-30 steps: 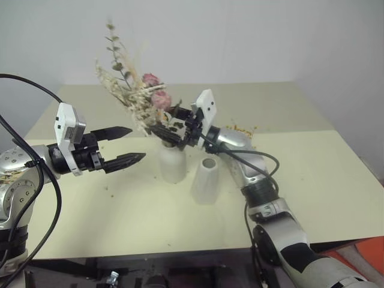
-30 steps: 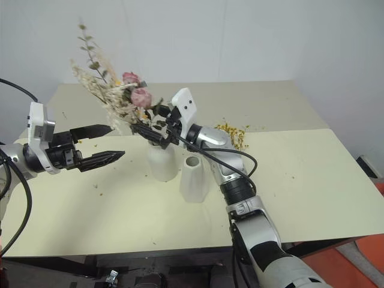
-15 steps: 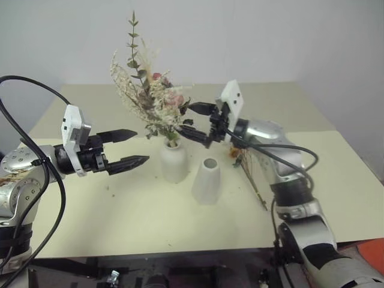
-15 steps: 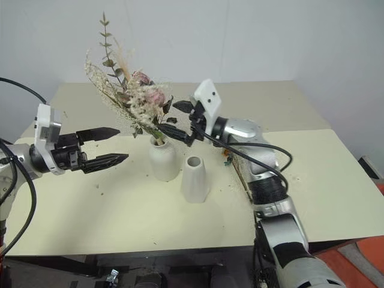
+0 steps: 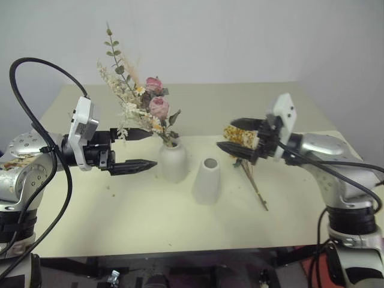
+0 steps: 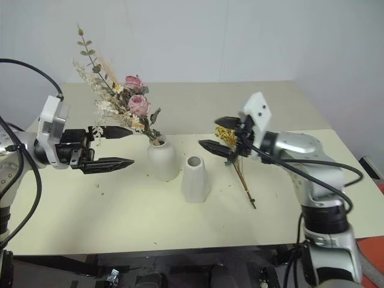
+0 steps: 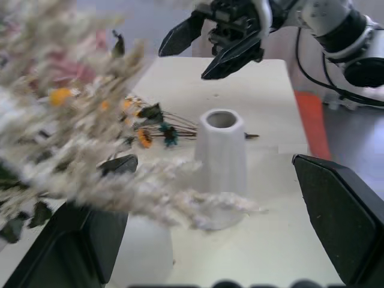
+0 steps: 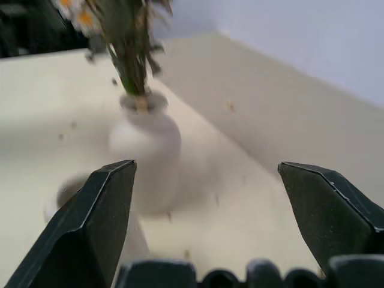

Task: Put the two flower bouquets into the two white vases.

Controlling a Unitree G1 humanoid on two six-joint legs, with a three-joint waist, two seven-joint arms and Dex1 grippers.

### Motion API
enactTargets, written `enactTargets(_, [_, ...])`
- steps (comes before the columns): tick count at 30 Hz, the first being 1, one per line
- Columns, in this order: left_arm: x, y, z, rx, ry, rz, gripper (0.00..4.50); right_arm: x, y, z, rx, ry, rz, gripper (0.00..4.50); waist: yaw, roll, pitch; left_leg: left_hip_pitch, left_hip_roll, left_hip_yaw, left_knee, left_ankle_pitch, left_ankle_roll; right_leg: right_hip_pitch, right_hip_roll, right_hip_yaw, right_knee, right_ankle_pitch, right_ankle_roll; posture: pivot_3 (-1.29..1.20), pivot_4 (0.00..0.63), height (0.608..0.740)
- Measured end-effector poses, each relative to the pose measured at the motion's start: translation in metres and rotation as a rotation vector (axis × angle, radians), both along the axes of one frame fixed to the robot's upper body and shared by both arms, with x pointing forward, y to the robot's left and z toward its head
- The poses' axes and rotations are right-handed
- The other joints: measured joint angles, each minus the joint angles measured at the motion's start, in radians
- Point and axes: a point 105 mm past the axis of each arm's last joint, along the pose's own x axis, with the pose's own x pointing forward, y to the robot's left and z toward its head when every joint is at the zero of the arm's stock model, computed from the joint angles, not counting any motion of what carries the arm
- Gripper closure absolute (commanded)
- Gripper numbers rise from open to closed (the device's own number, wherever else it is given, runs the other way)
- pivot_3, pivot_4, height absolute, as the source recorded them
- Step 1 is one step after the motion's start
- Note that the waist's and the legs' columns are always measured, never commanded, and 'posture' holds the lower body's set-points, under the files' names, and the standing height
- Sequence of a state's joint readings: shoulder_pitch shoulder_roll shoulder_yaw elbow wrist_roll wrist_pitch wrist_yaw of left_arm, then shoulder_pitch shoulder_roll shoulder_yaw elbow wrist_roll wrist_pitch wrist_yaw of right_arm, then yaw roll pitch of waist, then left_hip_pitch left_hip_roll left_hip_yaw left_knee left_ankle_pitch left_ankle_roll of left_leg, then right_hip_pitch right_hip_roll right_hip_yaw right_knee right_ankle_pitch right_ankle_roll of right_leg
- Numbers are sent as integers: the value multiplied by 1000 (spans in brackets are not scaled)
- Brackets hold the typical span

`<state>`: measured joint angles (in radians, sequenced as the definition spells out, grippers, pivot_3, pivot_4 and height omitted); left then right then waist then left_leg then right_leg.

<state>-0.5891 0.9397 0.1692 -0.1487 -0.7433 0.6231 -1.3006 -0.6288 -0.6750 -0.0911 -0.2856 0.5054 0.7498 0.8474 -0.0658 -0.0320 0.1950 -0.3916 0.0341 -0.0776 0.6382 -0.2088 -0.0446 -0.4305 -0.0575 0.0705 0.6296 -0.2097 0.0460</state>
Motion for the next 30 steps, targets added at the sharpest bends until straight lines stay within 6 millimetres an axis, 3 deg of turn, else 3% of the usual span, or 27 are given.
enactTargets(7, [-10, -4, 7, 7, 44, -99, 0, -10, -40, -19, -106, 165, -199, 49, -4, 0, 0, 1, 0, 0, 0, 0, 0, 0, 0, 1, 1, 0, 0, 0, 150, 740])
enactTargets(11, [-12, -3, 7, 10, 69, -105, 0, -8, -57, -53, -214, 386, -367, 49, -4, 0, 0, 1, 0, 1, 0, 0, 0, 0, 0, 1, 0, 0, 0, 0, 150, 740])
enactTargets(13, [-17, -5, 8, 6, 82, -127, 0, -8, -57, -71, -245, 501, -407, 49, -5, 0, 0, 0, 0, 1, 0, 0, 0, 0, 0, 1, 0, 0, 0, 0, 150, 740])
enactTargets(16, [-20, -8, 8, 11, 84, -140, 0, -2, -47, -81, -265, 584, -428, 49, -5, 0, 0, 0, 0, 1, 0, 0, 0, -1, 0, 1, 0, 0, 0, 0, 150, 740])
enactTargets(22, [-24, -10, 9, 3, 82, -153, 0, 32, -35, -104, -311, 684, -542, 49, -4, 0, 0, -3, 0, 1, 1, 0, 0, -4, 0, 1, 0, 0, 0, 0, 150, 740])
enactTargets(26, [-26, -11, 7, 2, 83, -147, 0, 57, -30, -108, -339, 680, -588, 49, -4, 0, 0, -8, 0, 0, 2, 0, 0, -9, 0, 1, 1, 1, -1, 0, 150, 740])
enactTargets(30, [-26, -10, 2, 1, 97, -127, 0, 75, -38, -107, -385, 676, -643, 49, -4, 0, 0, -9, 0, 0, 2, 0, 0, -9, 0, 1, 0, 3, -4, 0, 150, 740])
